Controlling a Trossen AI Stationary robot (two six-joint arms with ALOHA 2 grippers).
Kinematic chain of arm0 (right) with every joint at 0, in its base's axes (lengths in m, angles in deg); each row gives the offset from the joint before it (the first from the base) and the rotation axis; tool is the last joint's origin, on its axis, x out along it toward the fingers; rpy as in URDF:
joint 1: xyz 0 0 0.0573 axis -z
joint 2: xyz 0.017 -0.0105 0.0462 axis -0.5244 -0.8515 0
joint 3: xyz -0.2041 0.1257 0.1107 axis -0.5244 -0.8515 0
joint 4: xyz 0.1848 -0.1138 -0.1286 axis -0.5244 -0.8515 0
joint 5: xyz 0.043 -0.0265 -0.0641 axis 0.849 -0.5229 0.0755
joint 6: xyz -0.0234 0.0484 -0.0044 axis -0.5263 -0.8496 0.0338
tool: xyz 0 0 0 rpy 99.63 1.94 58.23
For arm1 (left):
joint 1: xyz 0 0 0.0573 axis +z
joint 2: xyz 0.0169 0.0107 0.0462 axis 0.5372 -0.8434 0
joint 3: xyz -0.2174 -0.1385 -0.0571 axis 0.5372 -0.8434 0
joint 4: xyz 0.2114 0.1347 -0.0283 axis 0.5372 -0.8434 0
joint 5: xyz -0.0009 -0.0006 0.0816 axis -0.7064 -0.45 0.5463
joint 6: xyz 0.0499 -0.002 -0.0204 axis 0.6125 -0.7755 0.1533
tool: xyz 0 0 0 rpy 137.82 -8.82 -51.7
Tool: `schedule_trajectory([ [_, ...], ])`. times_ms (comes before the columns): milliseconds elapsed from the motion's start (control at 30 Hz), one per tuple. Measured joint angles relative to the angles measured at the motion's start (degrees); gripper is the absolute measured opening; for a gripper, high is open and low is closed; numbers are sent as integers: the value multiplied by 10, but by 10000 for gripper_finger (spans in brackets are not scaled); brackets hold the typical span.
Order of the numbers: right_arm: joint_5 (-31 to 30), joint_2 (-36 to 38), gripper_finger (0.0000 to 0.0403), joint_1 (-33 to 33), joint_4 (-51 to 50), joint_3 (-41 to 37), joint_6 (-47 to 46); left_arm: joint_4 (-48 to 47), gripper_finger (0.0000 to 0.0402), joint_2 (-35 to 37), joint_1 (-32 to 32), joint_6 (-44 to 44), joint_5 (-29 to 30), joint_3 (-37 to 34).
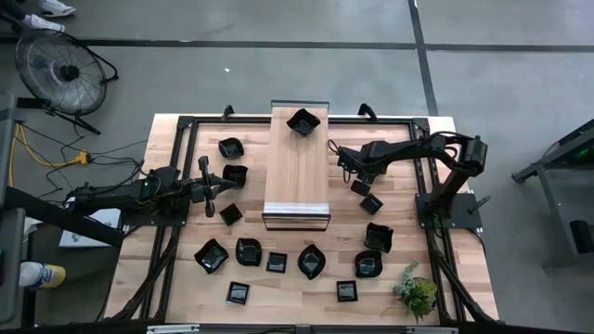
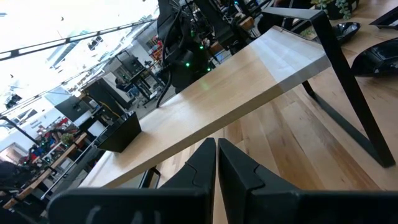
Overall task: Pick & Place Mini shaped plates
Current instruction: Put the leaf-shaped plate on the shelf
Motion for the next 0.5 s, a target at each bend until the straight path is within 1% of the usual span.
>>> schedule_trajectory([
  [167, 11, 0, 65, 0, 0, 0, -8, 0, 12, 0, 0, 0, 0, 0],
  [500, 10, 0, 6, 0, -3, 0, -16, 0, 12, 0, 0, 0, 0, 0],
])
